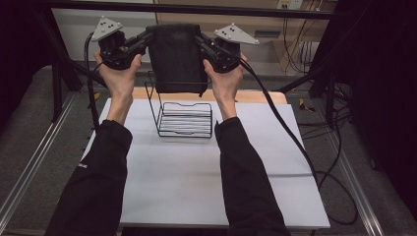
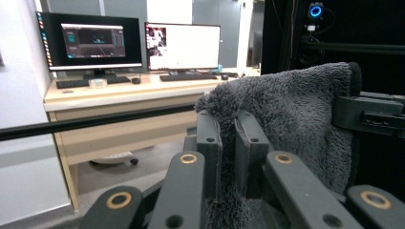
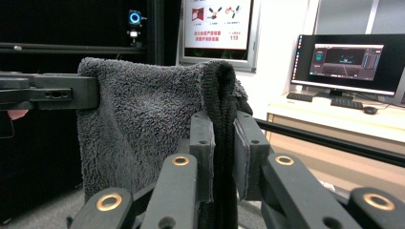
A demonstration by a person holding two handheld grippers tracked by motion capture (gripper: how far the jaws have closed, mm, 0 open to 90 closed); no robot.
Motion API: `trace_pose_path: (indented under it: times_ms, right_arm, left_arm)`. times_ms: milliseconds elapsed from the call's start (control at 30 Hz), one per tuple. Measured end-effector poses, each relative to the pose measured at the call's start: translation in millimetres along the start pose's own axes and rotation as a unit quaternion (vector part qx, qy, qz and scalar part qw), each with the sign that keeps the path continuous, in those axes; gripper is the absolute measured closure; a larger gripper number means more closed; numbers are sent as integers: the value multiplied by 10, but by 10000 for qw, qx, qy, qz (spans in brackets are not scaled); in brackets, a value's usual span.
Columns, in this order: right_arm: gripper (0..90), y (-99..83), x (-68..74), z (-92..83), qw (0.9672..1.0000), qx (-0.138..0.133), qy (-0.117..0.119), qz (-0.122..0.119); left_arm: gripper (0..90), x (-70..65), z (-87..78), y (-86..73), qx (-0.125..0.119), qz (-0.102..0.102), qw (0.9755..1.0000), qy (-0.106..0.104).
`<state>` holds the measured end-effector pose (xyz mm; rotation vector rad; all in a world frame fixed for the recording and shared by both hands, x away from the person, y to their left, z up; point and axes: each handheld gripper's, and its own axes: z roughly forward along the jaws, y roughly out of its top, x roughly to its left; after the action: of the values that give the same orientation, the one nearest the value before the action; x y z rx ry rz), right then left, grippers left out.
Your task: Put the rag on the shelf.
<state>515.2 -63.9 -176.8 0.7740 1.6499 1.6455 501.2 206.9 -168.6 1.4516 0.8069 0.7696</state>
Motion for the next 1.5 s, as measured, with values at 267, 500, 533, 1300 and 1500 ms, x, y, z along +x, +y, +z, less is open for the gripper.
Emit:
trace_pose_path:
  times_ms: [267,500,533,1300,1500]
  right_arm:
    - [803,-176,16,-47,9999,94,56,-46]
    - [803,-275,49,-98,9999,108,98,-51]
    - [803,-287,48,-104,9999,123,97,-56]
    - [801,-383,153,-296,9994,83,208,-246]
    - [801,-417,182,-337,9993,46,242,-281]
  left_arm:
    - [820,1,-46,-171,98,51,9999,-119]
    - [820,-8,-99,-267,110,36,9997,-199]
    - [820,-15,-102,-274,122,64,9997,-209]
    - [820,-96,-297,-390,54,273,9989,-380]
    - [821,-119,-358,-430,36,327,9985,-430]
